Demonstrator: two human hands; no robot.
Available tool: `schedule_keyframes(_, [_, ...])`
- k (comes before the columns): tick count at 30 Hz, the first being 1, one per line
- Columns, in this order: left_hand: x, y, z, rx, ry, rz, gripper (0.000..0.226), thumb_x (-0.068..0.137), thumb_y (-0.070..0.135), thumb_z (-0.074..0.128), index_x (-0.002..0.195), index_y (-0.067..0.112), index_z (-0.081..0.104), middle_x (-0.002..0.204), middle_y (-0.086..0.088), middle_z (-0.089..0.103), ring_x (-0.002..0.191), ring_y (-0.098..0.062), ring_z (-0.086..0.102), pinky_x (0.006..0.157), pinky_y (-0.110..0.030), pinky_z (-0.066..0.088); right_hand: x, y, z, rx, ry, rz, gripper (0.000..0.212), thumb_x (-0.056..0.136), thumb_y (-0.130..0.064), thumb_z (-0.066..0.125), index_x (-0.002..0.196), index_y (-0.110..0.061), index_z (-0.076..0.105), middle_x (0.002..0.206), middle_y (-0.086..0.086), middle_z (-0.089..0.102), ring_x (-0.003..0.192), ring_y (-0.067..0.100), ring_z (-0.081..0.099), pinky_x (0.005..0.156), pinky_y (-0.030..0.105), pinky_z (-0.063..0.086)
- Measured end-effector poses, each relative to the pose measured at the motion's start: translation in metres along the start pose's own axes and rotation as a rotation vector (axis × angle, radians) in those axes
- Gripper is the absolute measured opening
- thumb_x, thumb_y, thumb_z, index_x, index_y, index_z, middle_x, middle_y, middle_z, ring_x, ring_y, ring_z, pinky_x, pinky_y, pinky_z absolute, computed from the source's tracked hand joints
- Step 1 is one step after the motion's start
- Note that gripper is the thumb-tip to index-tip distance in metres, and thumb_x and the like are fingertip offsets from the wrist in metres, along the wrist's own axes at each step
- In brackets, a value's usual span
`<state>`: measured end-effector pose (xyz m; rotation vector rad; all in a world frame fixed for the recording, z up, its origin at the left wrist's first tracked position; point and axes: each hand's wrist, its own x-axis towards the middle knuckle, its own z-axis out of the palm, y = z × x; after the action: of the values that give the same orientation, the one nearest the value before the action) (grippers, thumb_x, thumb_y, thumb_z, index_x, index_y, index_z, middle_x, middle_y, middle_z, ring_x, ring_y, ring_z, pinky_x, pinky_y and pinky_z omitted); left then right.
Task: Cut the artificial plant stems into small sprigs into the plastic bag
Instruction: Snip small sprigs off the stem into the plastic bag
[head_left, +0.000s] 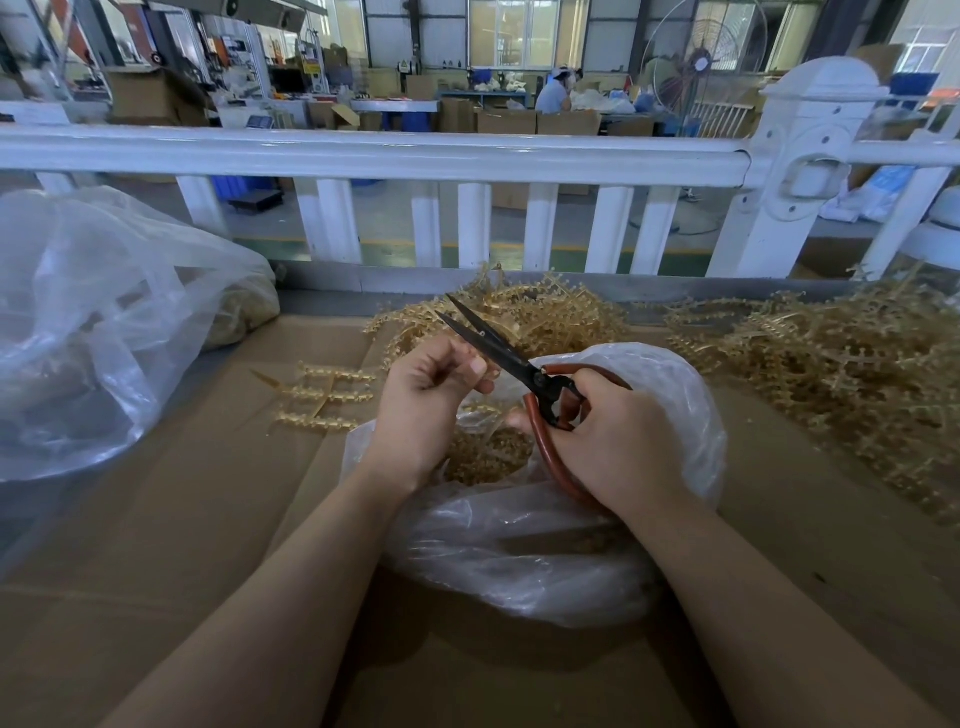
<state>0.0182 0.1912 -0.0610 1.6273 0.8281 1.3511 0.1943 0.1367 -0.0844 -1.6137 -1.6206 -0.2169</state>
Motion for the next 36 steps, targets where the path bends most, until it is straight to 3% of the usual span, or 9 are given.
schedule_keyframes(5, [-0.001,0.0,0.0,-0.008,-0.003,-0.005,0.02,0.095,-0.003,0.056,0.08,0.007,0.062,0.073,-0.002,0.066,0.073,-0.01,0.062,0.076,-0.018,0.051,0.0,-0.001,0.001,0.002,0.017,-0.007,0.06,0.077,-0.082,0.052,0.074,-0.024,0.061,0.062,-0.014,0.058,0.058,0.004,0.056,0.056,0.025,0.052])
schedule_keyframes(8, [-0.002,0.001,0.0,-0.037,-0.016,-0.022,0.023,0.095,-0.001,0.059,0.079,0.014,0.066,0.073,0.005,0.067,0.074,-0.008,0.062,0.076,-0.02,0.052,-0.002,-0.002,0.0,0.065,0.006,-0.006,0.069,0.076,-0.088,0.044,0.083,-0.024,0.067,0.068,-0.016,0.062,0.063,0.001,0.058,0.061,0.012,0.048])
schedule_keyframes(12, [-0.002,0.002,0.001,-0.076,-0.07,-0.1,0.009,0.09,-0.002,0.065,0.09,0.003,0.073,0.09,-0.003,0.075,0.087,-0.011,0.068,0.081,-0.022,0.052,0.0,-0.005,0.001,0.188,0.025,0.056,0.043,0.079,-0.072,0.059,0.089,-0.031,0.07,0.069,-0.023,0.06,0.074,-0.007,0.06,0.067,0.002,0.041])
schedule_keyframes(17, [-0.005,0.0,0.005,-0.003,-0.157,-0.09,0.011,0.086,-0.006,0.069,0.095,-0.006,0.074,0.1,-0.016,0.075,0.098,-0.032,0.07,0.092,-0.039,0.055,0.004,-0.016,-0.001,0.526,-0.078,0.168,0.029,0.069,-0.069,0.069,0.084,-0.044,0.066,0.077,-0.029,0.07,0.08,-0.008,0.066,0.065,0.007,0.047])
schedule_keyframes(19, [-0.005,0.0,0.005,-0.022,-0.159,-0.09,0.01,0.083,-0.006,0.071,0.092,-0.004,0.075,0.097,-0.015,0.075,0.095,-0.027,0.071,0.089,-0.036,0.056,0.005,-0.016,0.001,0.58,-0.111,0.189,0.028,0.069,-0.065,0.072,0.085,-0.042,0.068,0.081,-0.026,0.072,0.079,-0.003,0.068,0.068,0.013,0.052])
schedule_keyframes(23, [-0.005,0.0,0.006,-0.05,-0.174,-0.075,0.012,0.079,-0.006,0.074,0.083,0.006,0.075,0.084,-0.001,0.076,0.079,-0.009,0.071,0.074,-0.02,0.054,0.004,-0.009,0.004,0.631,-0.163,0.227,0.023,0.08,-0.04,0.081,0.1,-0.031,0.076,0.085,-0.02,0.074,0.081,-0.001,0.07,0.071,0.016,0.056])
schedule_keyframes(27, [-0.005,0.001,0.005,-0.087,-0.219,-0.091,0.011,0.082,-0.006,0.072,0.084,0.005,0.074,0.085,0.001,0.075,0.081,-0.008,0.069,0.074,-0.019,0.052,0.005,-0.008,0.002,0.666,-0.176,0.235,0.013,0.083,-0.028,0.08,0.085,-0.037,0.07,0.08,-0.022,0.073,0.076,-0.003,0.068,0.064,0.009,0.05])
schedule_keyframes(31, [-0.004,0.005,0.003,-0.186,-0.2,-0.123,0.011,0.087,-0.001,0.069,0.081,0.008,0.069,0.076,0.002,0.07,0.07,-0.007,0.064,0.068,-0.018,0.05,0.006,-0.01,0.001,0.611,-0.166,0.231,0.013,0.091,-0.026,0.073,0.096,-0.037,0.068,0.08,-0.026,0.071,0.076,-0.006,0.067,0.064,0.009,0.048])
schedule_keyframes(36, [-0.004,0.003,0.003,-0.209,-0.125,-0.123,0.009,0.088,0.003,0.068,0.08,0.007,0.069,0.073,0.004,0.07,0.066,-0.003,0.062,0.065,-0.016,0.049,0.004,-0.009,0.004,0.518,-0.131,0.262,0.013,0.09,-0.03,0.073,0.103,-0.027,0.073,0.072,-0.017,0.069,0.076,0.0,0.067,0.069,0.02,0.053])
